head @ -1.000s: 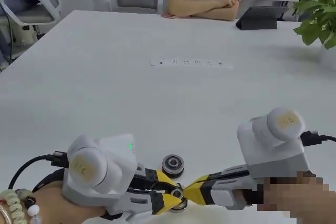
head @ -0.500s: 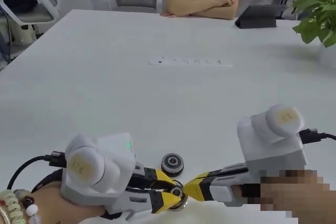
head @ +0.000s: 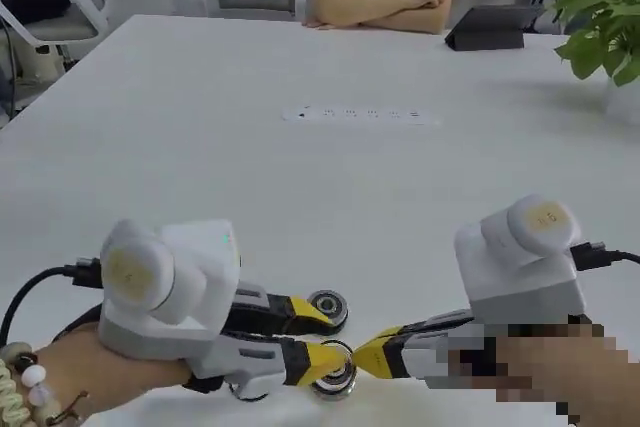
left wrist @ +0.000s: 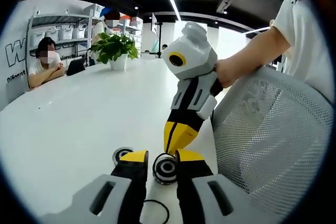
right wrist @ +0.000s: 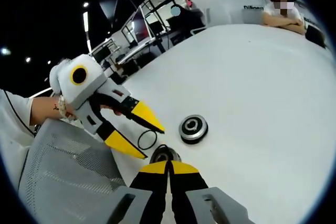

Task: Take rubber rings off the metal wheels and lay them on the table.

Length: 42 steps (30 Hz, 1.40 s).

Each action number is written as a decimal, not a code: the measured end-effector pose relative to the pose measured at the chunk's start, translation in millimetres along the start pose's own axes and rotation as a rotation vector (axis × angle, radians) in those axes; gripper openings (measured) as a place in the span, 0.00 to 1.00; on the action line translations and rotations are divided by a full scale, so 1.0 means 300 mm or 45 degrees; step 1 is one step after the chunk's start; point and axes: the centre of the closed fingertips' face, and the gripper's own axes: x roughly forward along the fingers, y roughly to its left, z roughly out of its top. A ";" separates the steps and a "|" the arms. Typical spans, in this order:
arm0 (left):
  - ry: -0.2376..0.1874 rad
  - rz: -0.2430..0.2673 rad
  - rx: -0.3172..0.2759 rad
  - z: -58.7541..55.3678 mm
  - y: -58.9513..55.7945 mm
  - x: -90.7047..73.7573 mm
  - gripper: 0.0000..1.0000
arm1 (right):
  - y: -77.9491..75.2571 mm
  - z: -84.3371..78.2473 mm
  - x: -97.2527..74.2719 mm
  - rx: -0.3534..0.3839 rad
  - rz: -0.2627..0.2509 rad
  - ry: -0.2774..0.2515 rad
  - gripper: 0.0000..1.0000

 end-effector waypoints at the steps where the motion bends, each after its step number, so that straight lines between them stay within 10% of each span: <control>1: -0.002 0.006 0.002 0.006 0.006 -0.006 0.19 | -0.001 0.002 -0.001 0.005 0.002 -0.003 0.00; 15: 0.078 -0.016 0.119 0.021 0.006 -0.113 0.49 | -0.006 0.023 -0.025 0.019 0.010 -0.033 0.00; 42: -0.039 0.174 0.137 0.129 0.037 -0.394 0.84 | -0.012 0.113 -0.087 0.084 0.003 -0.187 0.00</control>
